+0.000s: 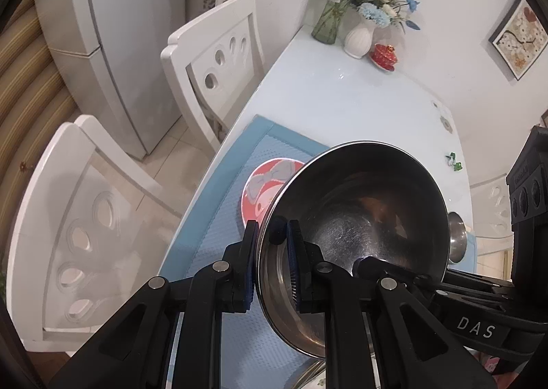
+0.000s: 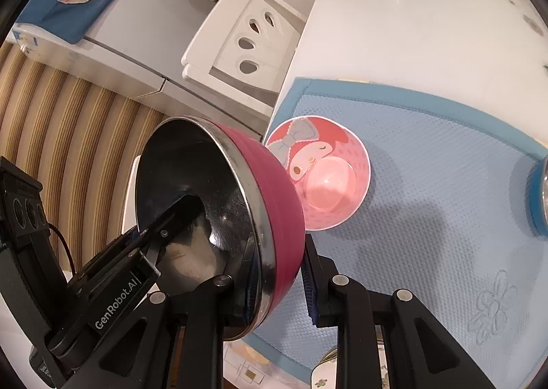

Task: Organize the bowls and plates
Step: 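Carry the steel bowl with both grippers over the pink bunny bowl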

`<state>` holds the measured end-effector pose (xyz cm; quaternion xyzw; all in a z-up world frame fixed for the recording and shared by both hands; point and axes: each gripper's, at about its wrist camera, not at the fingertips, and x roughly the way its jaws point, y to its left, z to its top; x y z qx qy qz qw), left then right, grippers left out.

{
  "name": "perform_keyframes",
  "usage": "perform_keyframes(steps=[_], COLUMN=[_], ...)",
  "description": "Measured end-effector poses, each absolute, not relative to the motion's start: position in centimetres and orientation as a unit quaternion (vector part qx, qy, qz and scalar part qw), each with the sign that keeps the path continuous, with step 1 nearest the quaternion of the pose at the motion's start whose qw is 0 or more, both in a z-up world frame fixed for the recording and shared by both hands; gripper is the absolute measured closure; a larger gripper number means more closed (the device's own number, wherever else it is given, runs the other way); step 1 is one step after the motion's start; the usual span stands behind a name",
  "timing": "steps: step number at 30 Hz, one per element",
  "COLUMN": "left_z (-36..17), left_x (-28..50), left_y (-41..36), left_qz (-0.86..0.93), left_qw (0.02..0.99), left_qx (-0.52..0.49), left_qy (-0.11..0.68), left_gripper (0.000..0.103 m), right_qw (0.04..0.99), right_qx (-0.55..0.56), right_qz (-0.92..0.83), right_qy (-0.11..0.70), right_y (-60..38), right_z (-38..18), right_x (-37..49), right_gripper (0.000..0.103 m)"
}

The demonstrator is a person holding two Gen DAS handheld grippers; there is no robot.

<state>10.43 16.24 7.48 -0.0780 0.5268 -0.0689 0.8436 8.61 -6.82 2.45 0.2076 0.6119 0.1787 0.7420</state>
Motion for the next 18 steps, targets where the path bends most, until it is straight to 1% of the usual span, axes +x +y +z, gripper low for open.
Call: perform_keyframes(steps=[9,18], left_z=[5.6,2.7], left_x=[11.9,13.6], left_y=[16.0,15.5], left_qz=[-0.058,-0.051], left_qw=[0.835,0.825], left_qx=[-0.081,-0.077], left_qy=[0.541,0.557], left_gripper=[0.090,0.090], right_qw=[0.733,0.722], right_qx=[0.206,0.215], right_qz=[0.178,0.177], right_qy=[0.624,0.633], right_y=[-6.7,-7.1], right_z=[0.4,-2.8], right_x=[10.2,11.9], right_gripper=[0.081,0.081])
